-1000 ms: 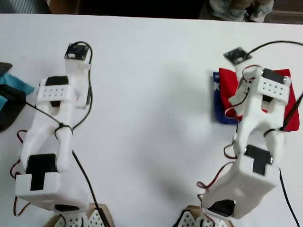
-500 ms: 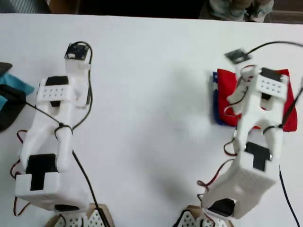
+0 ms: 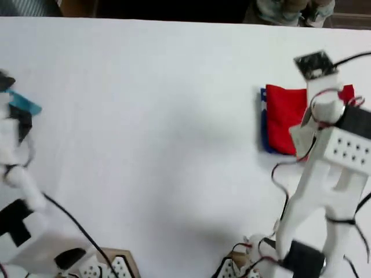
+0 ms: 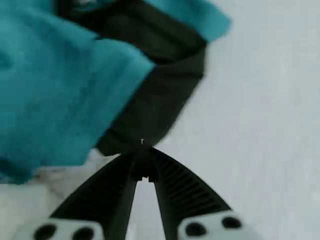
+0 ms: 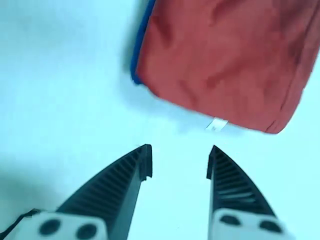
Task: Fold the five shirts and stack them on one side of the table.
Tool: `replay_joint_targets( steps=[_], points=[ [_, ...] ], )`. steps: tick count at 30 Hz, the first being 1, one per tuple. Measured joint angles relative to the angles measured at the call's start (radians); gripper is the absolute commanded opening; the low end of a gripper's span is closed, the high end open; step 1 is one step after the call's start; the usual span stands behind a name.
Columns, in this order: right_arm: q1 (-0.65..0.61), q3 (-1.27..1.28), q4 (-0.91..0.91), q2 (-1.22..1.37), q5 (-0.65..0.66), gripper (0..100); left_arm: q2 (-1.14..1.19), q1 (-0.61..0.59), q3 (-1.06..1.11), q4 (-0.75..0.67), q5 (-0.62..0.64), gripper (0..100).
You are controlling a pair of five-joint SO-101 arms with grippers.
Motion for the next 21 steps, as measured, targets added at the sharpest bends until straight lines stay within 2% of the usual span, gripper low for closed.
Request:
replay_joint_targets(
  steps=[3, 9, 13, 18, 21],
  points=[
    [0.000, 0.132, 0.000, -0.106, 0.000, 19.0, 0.000, -0.127, 0.000, -0.097, -0.017, 21],
    [-0.003, 0.250, 0.002, -0.281, 0.000, 19.0, 0.006, -0.259, -0.018, -0.158, -0.020, 21],
    [-0.003, 0.295, 0.002, -0.345, 0.000, 19.0, 0.112, -0.328, -0.161, -0.173, -0.020, 21],
    [-0.008, 0.350, 0.002, -0.361, 0.000, 18.9, 0.377, -0.364, -0.413, -0.173, -0.066, 21],
    [-0.008, 0.393, 0.002, -0.361, 0.000, 18.9, 0.539, -0.362, -0.583, -0.135, -0.087, 14]
  ],
)
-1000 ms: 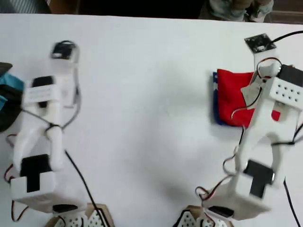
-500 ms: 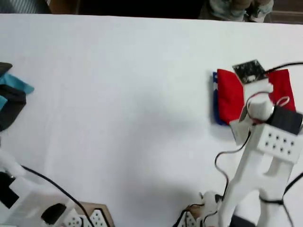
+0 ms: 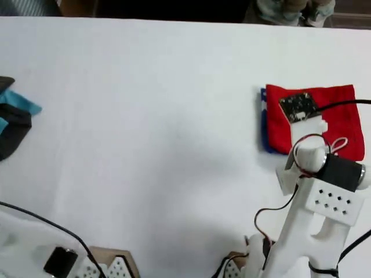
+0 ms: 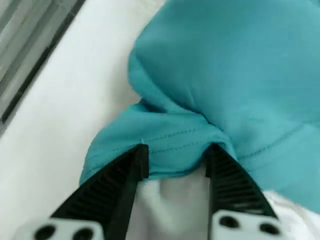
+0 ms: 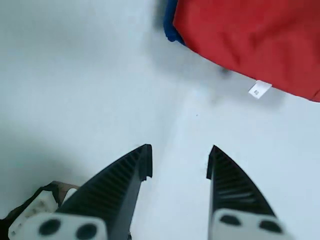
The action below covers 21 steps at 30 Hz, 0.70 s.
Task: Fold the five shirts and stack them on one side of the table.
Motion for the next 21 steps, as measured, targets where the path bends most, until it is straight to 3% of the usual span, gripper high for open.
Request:
replay_joint_targets(
  steps=[3, 5, 10, 15, 21],
  points=[
    [0.000, 0.049, 0.000, 0.000, 0.000, 18.9, 0.104, 0.009, -0.184, 0.124, 0.002, 2],
    [0.000, 0.077, 0.000, 0.000, 0.000, 19.0, 0.124, 0.034, -0.296, 0.253, 0.009, 3],
    [0.000, 0.087, -0.014, 0.000, 0.000, 19.0, 0.129, 0.127, -0.575, 0.621, 0.181, 3],
    [0.000, 0.091, -0.078, 0.000, 0.000, 19.0, 0.129, 0.315, -0.893, 0.988, 0.255, 3],
    [0.000, 0.094, -0.132, 0.000, 0.000, 19.0, 0.091, 0.545, -0.957, 1.057, 0.259, 3]
  ],
)
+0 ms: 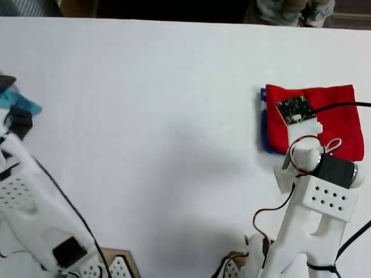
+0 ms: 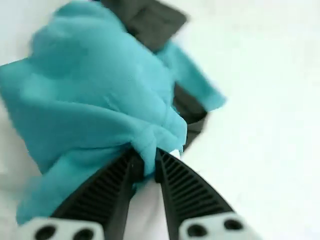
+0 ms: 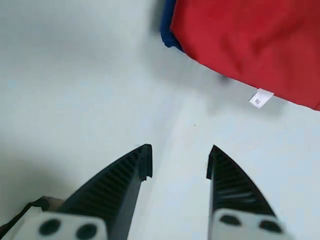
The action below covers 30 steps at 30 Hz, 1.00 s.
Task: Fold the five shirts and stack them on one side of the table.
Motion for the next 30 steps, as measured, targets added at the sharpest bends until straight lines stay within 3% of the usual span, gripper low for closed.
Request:
replay_joint_targets(
  steps=[4, 9, 15, 18, 24, 30],
  points=[
    [0.000, 0.009, -0.052, 0.000, 0.000, 18.9, -0.135, 0.155, 0.120, 0.000, 0.000, 3],
    [-0.072, 0.055, -0.110, 0.000, 0.000, 18.9, -0.282, 0.368, 0.482, 0.000, 0.000, 3],
    [-0.170, 0.130, -0.138, 0.000, 0.000, 18.8, -0.437, 0.463, 0.795, 0.000, -0.083, 23],
    [-0.199, 0.133, -0.138, 0.000, 0.000, 18.8, -0.546, 0.405, 0.821, 0.000, -0.166, 23],
    [-0.244, 0.133, -0.146, 0.000, -0.009, 19.0, -0.585, 0.092, 0.954, -0.028, -0.361, 22],
    [-0.387, 0.124, -0.245, 0.063, -0.152, 19.0, -0.585, -0.120, 1.232, -0.196, -0.537, 22]
  ],
)
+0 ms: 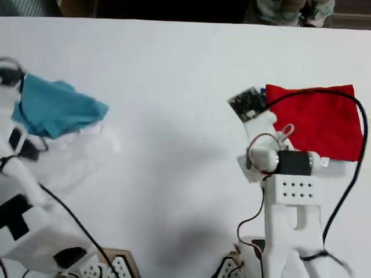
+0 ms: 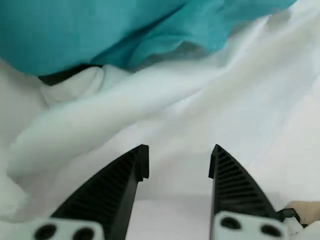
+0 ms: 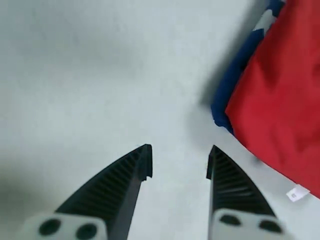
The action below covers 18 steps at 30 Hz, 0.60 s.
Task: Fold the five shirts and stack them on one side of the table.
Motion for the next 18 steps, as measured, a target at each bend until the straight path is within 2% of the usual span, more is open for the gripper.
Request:
replay_joint_targets(
  steps=[3, 9, 15, 18],
  points=[
    [-0.071, -0.075, -0.008, 0.140, -0.046, 19.0, 0.000, -0.086, 0.135, -0.144, -0.038, 22],
    [-0.166, -0.339, 0.006, 0.443, -0.057, 19.0, 0.000, -0.239, 0.356, -0.456, -0.130, 22],
    [-0.242, -0.586, 0.107, 0.664, -0.057, 19.0, 0.000, -0.347, 0.410, -0.605, -0.155, 22],
    [-0.256, -0.647, 0.124, 0.741, -0.057, 19.0, 0.000, -0.404, 0.410, -0.730, -0.155, 22]
  ],
)
